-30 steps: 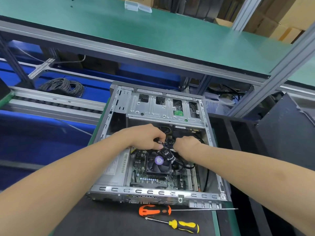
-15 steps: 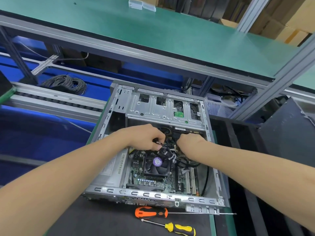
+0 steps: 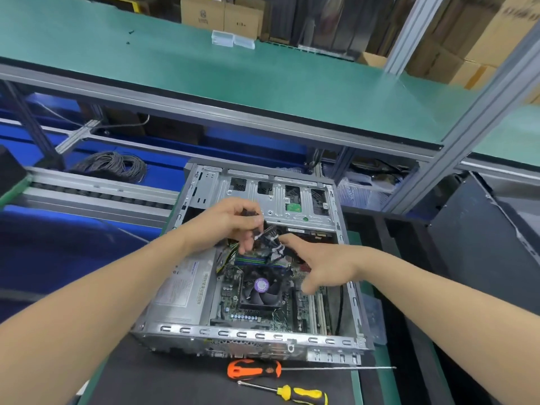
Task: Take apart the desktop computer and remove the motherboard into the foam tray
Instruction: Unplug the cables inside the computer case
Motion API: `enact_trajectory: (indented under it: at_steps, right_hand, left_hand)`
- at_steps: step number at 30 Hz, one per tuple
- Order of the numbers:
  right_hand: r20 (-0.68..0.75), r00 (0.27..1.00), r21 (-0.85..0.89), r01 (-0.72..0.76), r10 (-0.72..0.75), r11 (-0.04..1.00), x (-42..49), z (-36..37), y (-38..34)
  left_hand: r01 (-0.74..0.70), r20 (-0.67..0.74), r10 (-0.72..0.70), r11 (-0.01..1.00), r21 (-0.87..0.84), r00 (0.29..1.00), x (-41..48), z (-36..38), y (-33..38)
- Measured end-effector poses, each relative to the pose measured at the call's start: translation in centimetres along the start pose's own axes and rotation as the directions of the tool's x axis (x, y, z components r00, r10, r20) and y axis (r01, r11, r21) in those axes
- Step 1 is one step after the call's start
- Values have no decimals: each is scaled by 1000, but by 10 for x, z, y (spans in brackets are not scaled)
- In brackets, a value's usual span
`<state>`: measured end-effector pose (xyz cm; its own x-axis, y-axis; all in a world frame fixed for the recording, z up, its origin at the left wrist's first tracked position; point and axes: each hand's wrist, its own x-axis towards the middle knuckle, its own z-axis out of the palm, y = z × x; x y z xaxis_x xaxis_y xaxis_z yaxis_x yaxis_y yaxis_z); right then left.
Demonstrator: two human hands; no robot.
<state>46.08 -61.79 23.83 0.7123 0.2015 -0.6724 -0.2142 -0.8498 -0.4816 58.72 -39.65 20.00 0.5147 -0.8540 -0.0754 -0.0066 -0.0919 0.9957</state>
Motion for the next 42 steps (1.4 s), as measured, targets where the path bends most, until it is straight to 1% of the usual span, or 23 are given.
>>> enact_trajectory:
  at_steps: [1, 2, 4, 5, 10, 15, 16, 17, 19, 20, 22, 24, 26, 28, 30, 31, 33, 34, 36, 37, 38, 40, 42]
  right_hand:
    - [-60, 998, 58, 30, -27, 998, 0, 3, 1]
    - [-180, 982, 85, 78, -61, 993, 1, 8, 3]
    - [-442, 888, 63, 167, -122, 984, 8, 12, 6]
    - [-521, 842, 36, 184, -139, 982, 10, 10, 7]
    - [-577, 794, -88, 171, -190, 981, 17, -9, 18]
    - [-659, 746, 66, 179, -92, 982, 30, -18, 12]
    - [-662, 745, 85, 189, -86, 978, 33, -19, 11]
    - [-662, 746, 124, 207, -74, 970, 35, -19, 10]
    - [-669, 741, 235, 279, -53, 931, 38, -14, 7]
    - [-684, 729, 298, 318, -31, 900, 40, -11, 6]
    - [-691, 720, 478, 385, 67, 790, 44, -7, 3]
    - [-607, 768, 700, 394, 205, 596, 47, -5, 0]
    - [-473, 837, 836, 327, 275, 442, 50, -4, -5]
    - [-350, 890, 922, 270, 293, 279, 52, -2, -11]
    - [-256, 929, 967, 244, 266, 75, 52, 2, -18]
    - [-227, 943, 972, 234, 244, 3, 51, 5, -22]
    - [-206, 953, 973, 224, 223, -62, 51, 9, -26]
    - [-208, 954, 971, 228, 218, -73, 52, 11, -27]
    - [-214, 955, 967, 236, 206, -93, 54, 15, -27]
    - [-212, 957, 966, 236, 197, -107, 54, 16, -26]
    - [-210, 960, 963, 236, 185, -127, 53, 17, -25]
    - [-203, 966, 953, 232, 160, -194, 53, 17, -22]
    - [-183, 973, 948, 213, 142, -236, 53, 16, -20]
  left_hand:
    - [-7, -22, 6, 999, -45, 1000, 1, 0, 5]
    - [-16, -43, 13, 998, -65, 999, 2, 0, 9]
    - [-30, -86, 26, 998, -49, 996, 7, 3, 16]
    - [-35, -116, 32, 999, -26, 993, 9, 4, 18]
    - [0, -344, 83, 972, 234, 935, 17, 17, 21]
    - [51, -593, 258, 890, 453, 763, 21, 27, 12]
    - [67, -634, 258, 895, 441, 729, 22, 29, 10]
    - [48, -665, 214, 935, 352, 716, 23, 32, 9]
    - [-81, -660, 91, 996, 47, 746, 24, 37, 7]
    - [-139, -637, 34, 983, -116, 770, 25, 38, 6]
    - [-161, -600, -43, 946, -281, 799, 22, 36, 2]
    - [-96, -569, -75, 959, -265, 819, 17, 35, -2]
    - [-25, -536, -76, 984, -178, 841, 13, 33, -2]
    - [21, -502, -50, 998, -62, 863, 10, 27, 0]
    - [11, -456, -26, 999, -36, 890, 8, 20, 2]
    - [2, -435, -14, 1000, -28, 900, 6, 17, 2]
    - [-22, -393, -23, 994, -110, 919, 1, 16, 0]
    - [-36, -361, -51, 972, -231, 931, -1, 16, -3]
    - [-38, -225, -71, 894, -446, 972, -5, 14, -8]
    - [-36, -153, -41, 882, -470, 987, -7, 12, -10]
    - [-37, -95, -5, 897, -440, 995, -9, 10, -9]
    - [-40, -49, 29, 972, -230, 998, -9, 11, -6]
    - [-46, -118, 51, 998, 42, 992, -6, 20, -1]
